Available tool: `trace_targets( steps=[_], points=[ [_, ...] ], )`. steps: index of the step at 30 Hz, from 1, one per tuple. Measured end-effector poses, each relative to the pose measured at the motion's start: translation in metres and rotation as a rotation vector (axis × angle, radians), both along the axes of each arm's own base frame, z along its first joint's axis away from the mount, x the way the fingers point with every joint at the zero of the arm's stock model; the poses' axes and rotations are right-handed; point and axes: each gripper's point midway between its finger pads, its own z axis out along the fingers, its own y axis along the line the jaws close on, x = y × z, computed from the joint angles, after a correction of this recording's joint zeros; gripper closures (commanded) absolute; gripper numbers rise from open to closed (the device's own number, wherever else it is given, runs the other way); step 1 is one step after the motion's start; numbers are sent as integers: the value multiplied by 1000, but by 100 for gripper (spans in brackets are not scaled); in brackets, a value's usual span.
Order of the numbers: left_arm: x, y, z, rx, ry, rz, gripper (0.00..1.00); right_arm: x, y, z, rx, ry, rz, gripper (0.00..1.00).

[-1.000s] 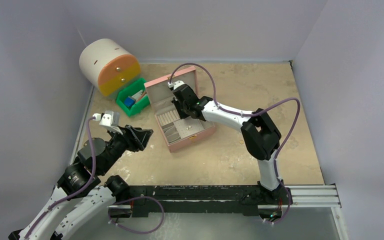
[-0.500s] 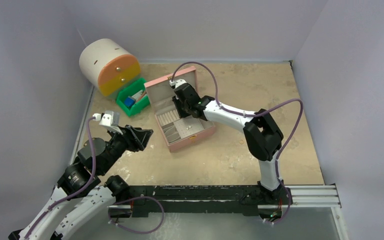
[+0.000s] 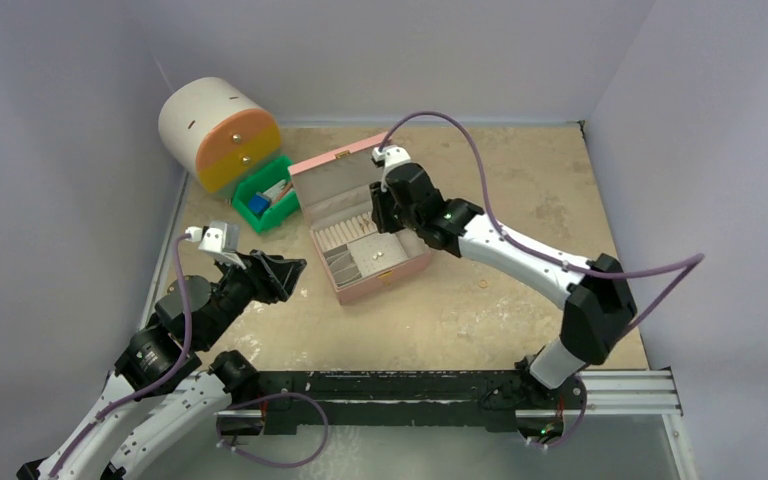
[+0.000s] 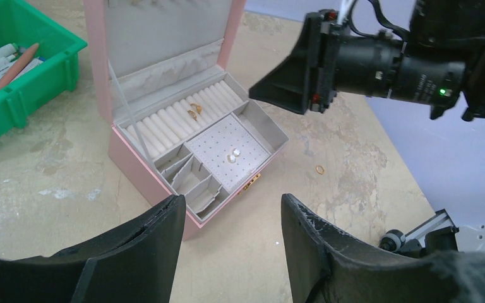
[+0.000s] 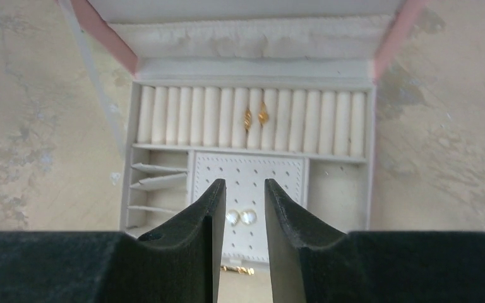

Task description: Organize the mixed jewelry

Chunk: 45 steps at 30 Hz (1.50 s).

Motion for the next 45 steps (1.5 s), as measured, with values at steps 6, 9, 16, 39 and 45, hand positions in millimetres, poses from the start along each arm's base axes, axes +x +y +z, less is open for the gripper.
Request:
trace_targets(
  steps=[6, 9, 16, 39, 45],
  points=[
    [0, 0, 0, 0, 0, 0, 43, -25, -48, -6, -19, -5, -100, 67],
    [0, 0, 0, 0, 0, 0, 43, -39, -81, -16, -43, 4, -174, 67],
    [3, -3, -5, 15, 20, -6, 43, -66, -144, -48, -82, 43, -341, 66],
    [5, -5, -9, 25, 35, -8, 43, -95, -255, -146, -109, 233, -819, 69],
    [5, -5, -9, 24, 35, -7, 43, -87, -261, -149, -82, 237, -873, 71]
  ],
)
